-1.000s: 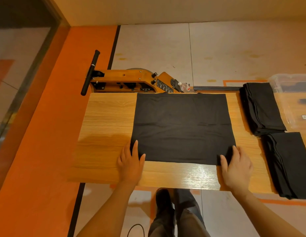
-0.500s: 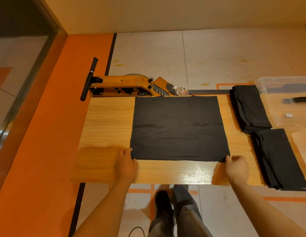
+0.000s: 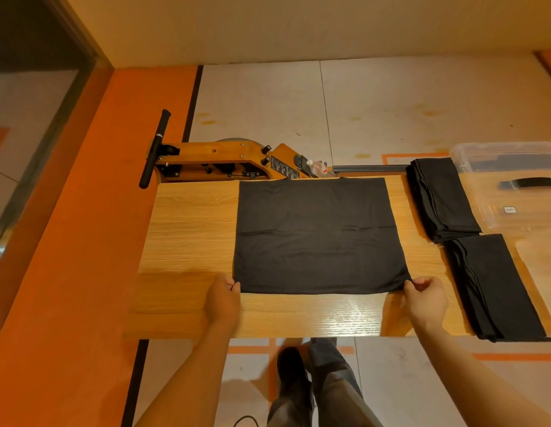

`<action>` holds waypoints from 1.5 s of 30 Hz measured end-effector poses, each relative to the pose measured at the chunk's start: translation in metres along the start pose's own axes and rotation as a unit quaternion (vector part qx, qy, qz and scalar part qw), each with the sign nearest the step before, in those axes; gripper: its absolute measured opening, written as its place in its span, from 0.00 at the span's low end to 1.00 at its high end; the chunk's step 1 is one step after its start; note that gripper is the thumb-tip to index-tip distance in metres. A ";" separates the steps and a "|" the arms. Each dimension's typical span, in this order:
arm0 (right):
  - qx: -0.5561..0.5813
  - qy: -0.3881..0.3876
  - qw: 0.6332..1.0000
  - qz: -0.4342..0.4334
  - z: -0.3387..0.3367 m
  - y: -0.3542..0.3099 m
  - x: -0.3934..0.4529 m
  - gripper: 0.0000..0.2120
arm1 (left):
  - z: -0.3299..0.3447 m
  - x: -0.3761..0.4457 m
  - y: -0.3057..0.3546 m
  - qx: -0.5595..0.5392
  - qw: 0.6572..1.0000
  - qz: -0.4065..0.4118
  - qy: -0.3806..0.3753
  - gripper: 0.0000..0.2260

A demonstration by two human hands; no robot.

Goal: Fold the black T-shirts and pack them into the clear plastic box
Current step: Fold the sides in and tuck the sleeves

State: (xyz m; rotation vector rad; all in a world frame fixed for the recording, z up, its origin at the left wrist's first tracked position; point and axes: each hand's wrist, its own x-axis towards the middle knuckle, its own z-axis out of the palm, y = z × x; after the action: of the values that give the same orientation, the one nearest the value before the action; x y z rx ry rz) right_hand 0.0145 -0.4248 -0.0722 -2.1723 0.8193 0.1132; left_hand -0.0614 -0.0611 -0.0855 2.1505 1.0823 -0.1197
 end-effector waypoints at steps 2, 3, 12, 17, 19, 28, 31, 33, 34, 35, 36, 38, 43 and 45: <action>0.005 0.000 1.000 -0.015 0.002 -0.001 0.000 0.01 | -0.003 -0.004 -0.001 -0.023 1.000 0.019 0.003 0.06; 0.009 -0.004 1.000 -0.025 0.004 -0.002 -0.001 0.01 | -0.004 -0.006 -0.002 -0.033 0.999 0.033 0.000 0.05; 0.017 -0.078 0.995 -0.060 0.004 -0.003 0.005 0.13 | -0.012 0.002 0.007 -0.076 0.987 0.103 -0.099 0.08; -0.015 -0.067 0.994 -0.091 -0.004 -0.008 0.017 0.15 | -0.015 0.016 0.019 -0.038 0.985 0.145 -0.089 0.15; -0.018 -0.066 0.993 -0.100 -0.005 -0.012 0.021 0.13 | -0.017 0.021 0.026 -0.042 0.985 0.145 -0.086 0.14; -0.081 -0.062 0.977 -0.188 0.009 -0.045 0.051 0.06 | -0.017 0.050 0.064 -0.062 0.990 0.119 -0.051 0.05; -0.089 -0.052 0.973 -0.205 0.012 -0.067 0.063 0.06 | -0.017 0.066 0.080 -0.058 0.992 0.101 -0.039 0.06; -0.057 -0.067 0.976 -0.201 0.013 -0.081 0.075 0.05 | -0.019 0.080 0.092 -0.055 0.994 0.091 -0.028 0.07; -0.046 -0.075 0.977 -0.192 0.014 -0.088 0.082 0.05 | -0.021 0.087 0.097 -0.051 0.995 0.085 -0.021 0.08; -0.041 -0.080 0.979 -0.183 0.015 -0.095 0.091 0.06 | -0.022 0.095 0.103 -0.042 0.996 0.079 -0.015 0.07; -0.040 -0.084 0.980 -0.176 0.015 -0.101 0.099 0.06 | -0.024 0.102 0.108 -0.032 0.996 0.079 -0.012 0.07; -0.043 -0.090 0.979 -0.177 0.018 -0.115 0.116 0.06 | -0.029 0.115 0.119 -0.020 0.997 0.080 -0.006 0.05; -0.057 -0.092 0.975 -0.196 0.028 -0.148 0.150 0.07 | -0.033 0.141 0.151 -0.024 0.997 0.079 0.015 0.03; -0.061 -0.103 0.973 -0.196 0.035 -0.158 0.160 0.07 | -0.031 0.151 0.162 -0.015 0.996 0.083 0.018 0.04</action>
State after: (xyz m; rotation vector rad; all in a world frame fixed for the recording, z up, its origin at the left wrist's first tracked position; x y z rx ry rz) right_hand 0.2404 -0.4081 -0.0461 -2.3476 0.2638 0.1893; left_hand 0.1473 -0.0045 -0.0290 2.2125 0.9144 0.0121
